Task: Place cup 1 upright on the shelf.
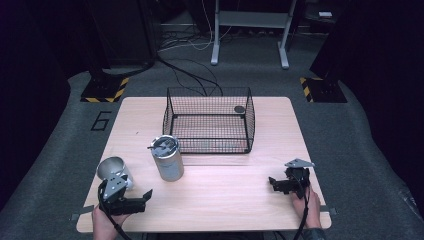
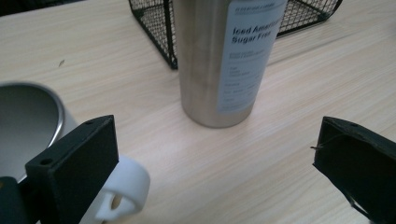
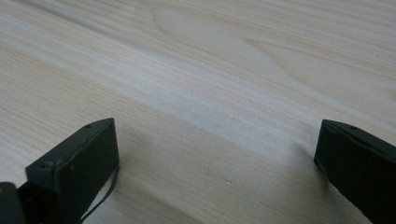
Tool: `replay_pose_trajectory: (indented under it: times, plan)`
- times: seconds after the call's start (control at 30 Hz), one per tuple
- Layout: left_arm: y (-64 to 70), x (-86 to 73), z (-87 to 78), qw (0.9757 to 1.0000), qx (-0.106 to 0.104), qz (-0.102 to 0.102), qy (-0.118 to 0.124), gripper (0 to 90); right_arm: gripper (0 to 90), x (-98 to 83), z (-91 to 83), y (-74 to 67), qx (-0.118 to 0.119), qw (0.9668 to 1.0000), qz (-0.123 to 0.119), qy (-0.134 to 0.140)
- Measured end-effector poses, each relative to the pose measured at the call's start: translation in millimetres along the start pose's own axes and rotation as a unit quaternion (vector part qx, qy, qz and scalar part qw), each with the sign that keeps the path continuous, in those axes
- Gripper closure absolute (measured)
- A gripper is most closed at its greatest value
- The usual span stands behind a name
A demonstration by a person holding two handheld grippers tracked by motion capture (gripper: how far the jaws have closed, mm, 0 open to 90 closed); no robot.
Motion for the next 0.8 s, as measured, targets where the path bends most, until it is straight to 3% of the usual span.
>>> replay_pose_trajectory:
  times: [0.3,0.53,0.8]
  plan:
    - [5.5,20.6,10.8,0.9998,-0.016,0.012,0.009,0.0,0.0,0.0,0.0,-0.1,0.000,1.0000,0.000,0.000]
    - [6.9,33.1,20.4,0.9995,-0.028,0.006,0.010,0.0,0.0,0.0,0.0,-0.1,0.000,1.0000,0.000,0.000]
    - [3.4,49.0,29.9,0.9991,-0.032,0.001,0.027,0.0,0.0,0.0,0.0,-0.1,0.000,1.0000,0.000,0.000]
Point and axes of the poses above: each handheld gripper's, and its own axes: z roughly forward along the jaws, x roughly out of its top, y roughly to its right, the point moved 1 cm from there along z, roughly forward along the jaws, and after that the axes turned 7 degrees about x, right-handed, at the moved point
